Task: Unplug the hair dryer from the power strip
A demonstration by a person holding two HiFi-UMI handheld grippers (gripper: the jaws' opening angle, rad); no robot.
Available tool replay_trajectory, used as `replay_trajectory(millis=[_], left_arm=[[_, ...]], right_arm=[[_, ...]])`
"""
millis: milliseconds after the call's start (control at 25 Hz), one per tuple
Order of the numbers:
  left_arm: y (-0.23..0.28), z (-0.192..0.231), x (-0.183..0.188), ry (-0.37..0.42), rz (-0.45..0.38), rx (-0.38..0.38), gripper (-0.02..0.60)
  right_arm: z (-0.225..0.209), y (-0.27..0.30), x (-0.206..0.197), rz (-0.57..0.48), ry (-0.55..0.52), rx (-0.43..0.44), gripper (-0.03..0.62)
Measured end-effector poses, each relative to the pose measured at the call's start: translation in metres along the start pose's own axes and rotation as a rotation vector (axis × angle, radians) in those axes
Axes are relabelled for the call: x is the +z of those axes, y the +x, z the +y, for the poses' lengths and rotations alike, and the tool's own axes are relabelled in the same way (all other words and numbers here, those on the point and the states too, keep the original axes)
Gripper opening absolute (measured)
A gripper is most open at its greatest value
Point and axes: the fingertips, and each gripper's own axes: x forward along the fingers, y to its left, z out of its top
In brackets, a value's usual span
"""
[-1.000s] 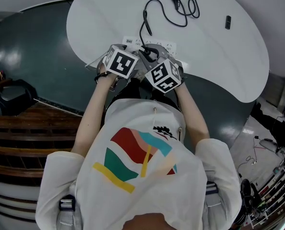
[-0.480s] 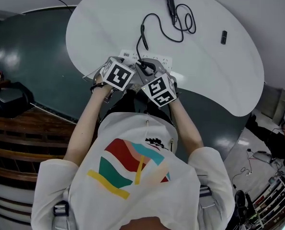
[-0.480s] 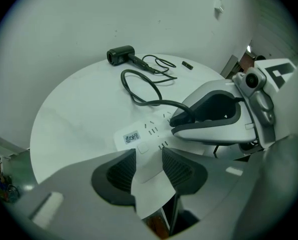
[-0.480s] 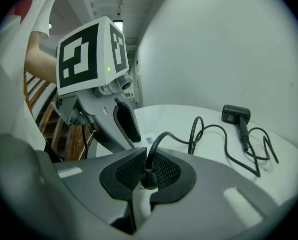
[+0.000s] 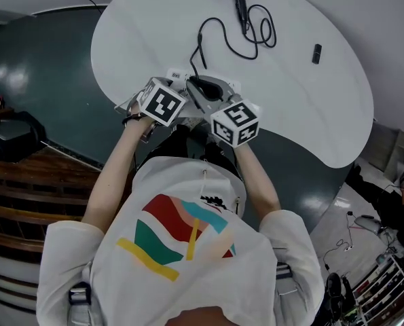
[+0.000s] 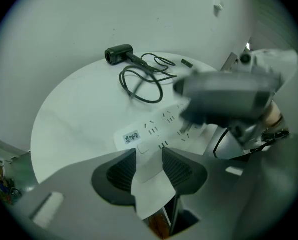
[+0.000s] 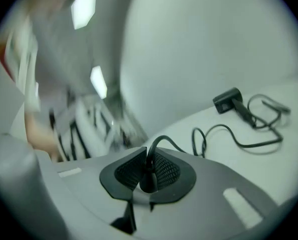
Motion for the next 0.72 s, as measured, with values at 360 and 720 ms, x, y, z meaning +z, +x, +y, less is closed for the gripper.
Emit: replay_trajectory(millis=[360, 720], left_arm=[[-0.001, 0.0, 0.001, -0.013, -0.011, 0.0, 0.166], [0.001, 0.001, 0.004, -0.017, -0.018, -0.009, 0.164]], right_arm=[[-0.001, -0.015, 0.119, -0.185, -0.169, 0.015, 0.055], [-0.002, -0.018, 0.107, -0.119, -0.196, -0.007, 0.055]])
